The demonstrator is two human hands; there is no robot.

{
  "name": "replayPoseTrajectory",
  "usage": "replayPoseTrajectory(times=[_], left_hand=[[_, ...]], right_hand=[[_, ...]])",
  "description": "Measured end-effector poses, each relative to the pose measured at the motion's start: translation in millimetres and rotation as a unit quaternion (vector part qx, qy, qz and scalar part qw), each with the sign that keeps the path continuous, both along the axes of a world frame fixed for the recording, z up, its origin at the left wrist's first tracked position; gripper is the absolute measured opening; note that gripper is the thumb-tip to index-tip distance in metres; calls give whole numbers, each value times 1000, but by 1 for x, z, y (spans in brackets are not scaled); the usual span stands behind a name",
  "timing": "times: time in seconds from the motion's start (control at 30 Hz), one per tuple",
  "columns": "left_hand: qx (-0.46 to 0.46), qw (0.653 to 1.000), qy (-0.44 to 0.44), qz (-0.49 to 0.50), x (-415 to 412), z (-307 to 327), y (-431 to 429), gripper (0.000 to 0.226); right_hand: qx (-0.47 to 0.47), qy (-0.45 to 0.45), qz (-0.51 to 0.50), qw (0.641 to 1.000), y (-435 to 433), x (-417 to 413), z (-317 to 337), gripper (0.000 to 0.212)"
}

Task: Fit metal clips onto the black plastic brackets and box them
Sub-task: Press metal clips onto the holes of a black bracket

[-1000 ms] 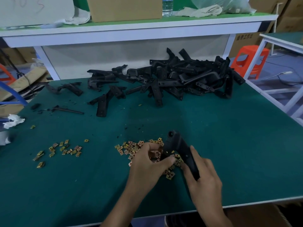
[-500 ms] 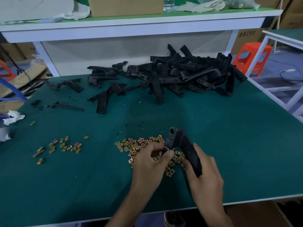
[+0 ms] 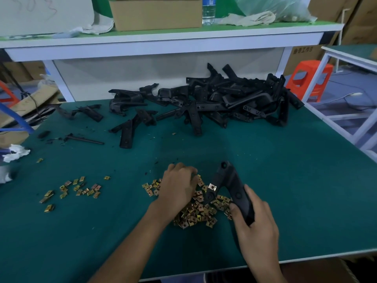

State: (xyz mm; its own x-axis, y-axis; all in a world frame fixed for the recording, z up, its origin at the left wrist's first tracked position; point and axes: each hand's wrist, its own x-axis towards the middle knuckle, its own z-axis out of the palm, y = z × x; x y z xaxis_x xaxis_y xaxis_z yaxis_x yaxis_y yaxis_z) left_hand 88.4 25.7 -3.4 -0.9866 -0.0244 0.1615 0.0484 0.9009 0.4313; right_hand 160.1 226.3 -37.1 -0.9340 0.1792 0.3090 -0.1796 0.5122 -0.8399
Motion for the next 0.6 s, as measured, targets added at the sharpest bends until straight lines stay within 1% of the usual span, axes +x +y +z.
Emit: replayPoseTrajectory(times=[0.13, 0.2, 0.3, 0.37, 0.47, 0.53, 0.6], left_hand=[[-35, 998, -48, -17, -13, -5, 9, 21], [-12, 999, -51, -3, -14, -5, 9, 19], [40, 998, -45, 10, -10, 1, 9, 10], [92, 995, -34, 21, -5, 5, 7, 11], [203, 979, -17, 32, 5, 14, 4, 20], [286, 957, -14, 38, 12, 19, 3, 16], [388, 920, -19, 50, 17, 23, 5, 12]], right_hand=[[-10, 1, 3, 1000, 0, 1, 1, 59], [-13, 3, 5, 1000, 0, 1, 1, 58], [-7, 3, 9, 1000, 0, 2, 1, 58], [-4, 3, 10, 1000, 1, 2, 1, 58], [-1, 3, 11, 1000, 1, 2, 0, 58], [7, 5, 11, 1000, 1, 2, -1, 58], [13, 11, 12, 1000, 1, 2, -2, 58]])
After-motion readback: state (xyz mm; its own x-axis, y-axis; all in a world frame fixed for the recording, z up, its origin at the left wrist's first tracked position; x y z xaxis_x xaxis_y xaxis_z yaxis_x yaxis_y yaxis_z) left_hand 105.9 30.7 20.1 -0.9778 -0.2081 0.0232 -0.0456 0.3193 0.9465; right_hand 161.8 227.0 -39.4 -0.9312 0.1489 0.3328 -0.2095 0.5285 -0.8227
